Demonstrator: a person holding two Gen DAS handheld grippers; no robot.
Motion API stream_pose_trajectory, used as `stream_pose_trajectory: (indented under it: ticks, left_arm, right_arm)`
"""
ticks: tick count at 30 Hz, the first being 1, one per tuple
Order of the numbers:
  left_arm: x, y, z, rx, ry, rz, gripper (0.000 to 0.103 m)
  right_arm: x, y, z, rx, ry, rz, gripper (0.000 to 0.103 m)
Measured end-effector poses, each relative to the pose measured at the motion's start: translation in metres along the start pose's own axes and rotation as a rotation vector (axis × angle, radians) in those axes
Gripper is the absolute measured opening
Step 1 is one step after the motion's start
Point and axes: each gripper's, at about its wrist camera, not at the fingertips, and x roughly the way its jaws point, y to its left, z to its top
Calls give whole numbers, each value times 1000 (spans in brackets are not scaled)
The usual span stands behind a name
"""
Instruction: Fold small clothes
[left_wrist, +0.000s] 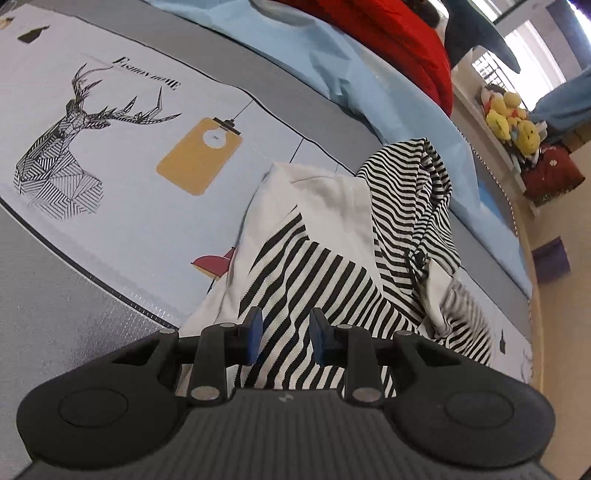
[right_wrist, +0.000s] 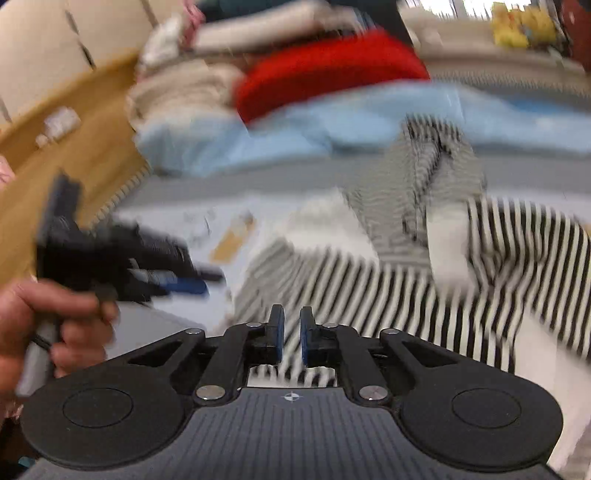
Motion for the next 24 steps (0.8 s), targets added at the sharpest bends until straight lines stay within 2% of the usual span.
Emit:
stream_pose_trajectory:
  ticks: [2, 4, 6, 8, 13, 17, 20, 24]
  left_arm:
    - [0, -1, 0, 5, 0, -2, 30]
    - [1, -2, -1, 13, 5, 0, 30]
    - [4, -4, -3, 16, 9, 0, 30]
    - [8, -7, -4, 18, 15, 5, 30]
    - [23, -22, -10, 35, 28, 5, 30]
    - [32, -44, -18, 73, 29, -64, 30]
    - [40, -61, -27, 92, 28, -139, 29]
    - [47, -82, -41, 122, 22, -198, 29]
  right_arm:
    - [-2, -16, -5, 89, -18, -82, 15]
    - [-5, -41, -9, 178, -71, -169, 34]
    - [-2, -63, -16, 232, -103, -306, 37]
    - [2, -85, -21, 291, -89, -381, 37]
    - [-12, -132, -30, 598, -177, -370, 37]
    - [-24, -163, -40, 800, -228, -400, 37]
    - [-24, -164, -45, 835, -225, -393, 37]
    - [-8, -164, -52, 880, -164, -256, 37]
